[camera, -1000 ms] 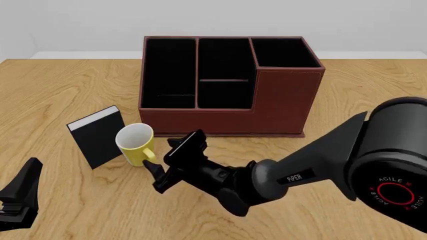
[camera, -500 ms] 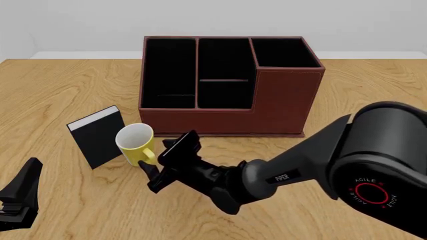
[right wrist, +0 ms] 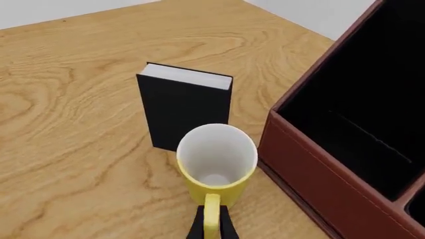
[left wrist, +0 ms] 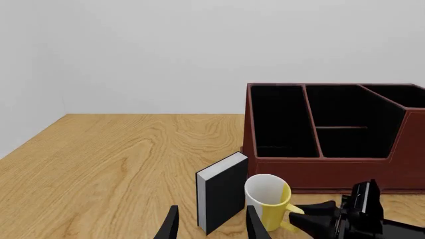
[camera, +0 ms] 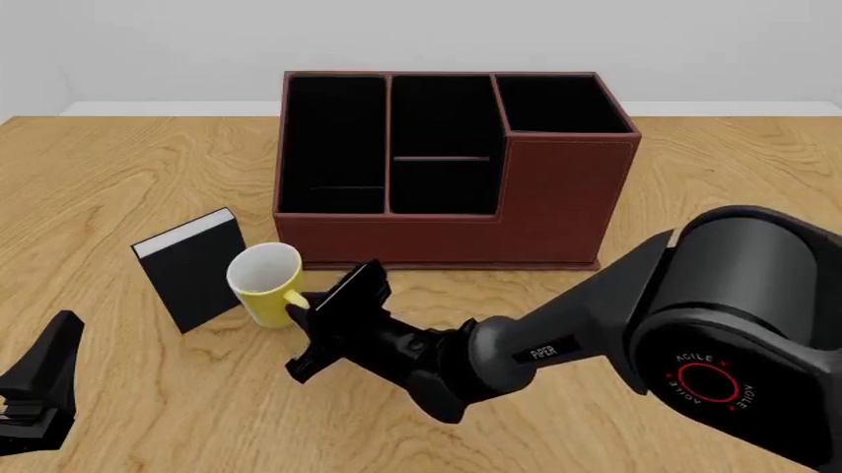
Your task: Pick up the yellow and white mug and place it to the right of the caddy.
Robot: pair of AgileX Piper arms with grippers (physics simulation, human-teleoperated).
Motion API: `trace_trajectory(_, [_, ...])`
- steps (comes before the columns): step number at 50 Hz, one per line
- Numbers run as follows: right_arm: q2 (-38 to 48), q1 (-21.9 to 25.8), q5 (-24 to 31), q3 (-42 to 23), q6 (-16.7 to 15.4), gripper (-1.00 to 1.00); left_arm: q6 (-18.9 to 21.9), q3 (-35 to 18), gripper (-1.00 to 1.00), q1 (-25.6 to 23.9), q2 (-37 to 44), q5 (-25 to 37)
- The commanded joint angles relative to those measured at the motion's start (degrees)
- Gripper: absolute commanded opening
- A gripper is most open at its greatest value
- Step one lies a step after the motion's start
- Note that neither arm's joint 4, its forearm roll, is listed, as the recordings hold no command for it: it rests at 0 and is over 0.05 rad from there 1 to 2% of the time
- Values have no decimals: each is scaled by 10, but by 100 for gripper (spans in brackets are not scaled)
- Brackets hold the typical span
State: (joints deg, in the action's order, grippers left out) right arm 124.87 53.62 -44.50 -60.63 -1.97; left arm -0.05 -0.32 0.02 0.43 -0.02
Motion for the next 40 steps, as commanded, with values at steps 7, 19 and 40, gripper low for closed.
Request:
trace_trajectory(7, [5, -3, -4, 3, 1, -100, 0, 0, 100, 0, 0, 0])
trace_trajectory(19, [5, -3, -8, 7, -6, -100, 0, 0, 100, 0, 0, 0])
trace_trajectory(40, [-39, 6, -18, 48, -9, -100, 0, 0, 100, 0, 0, 0])
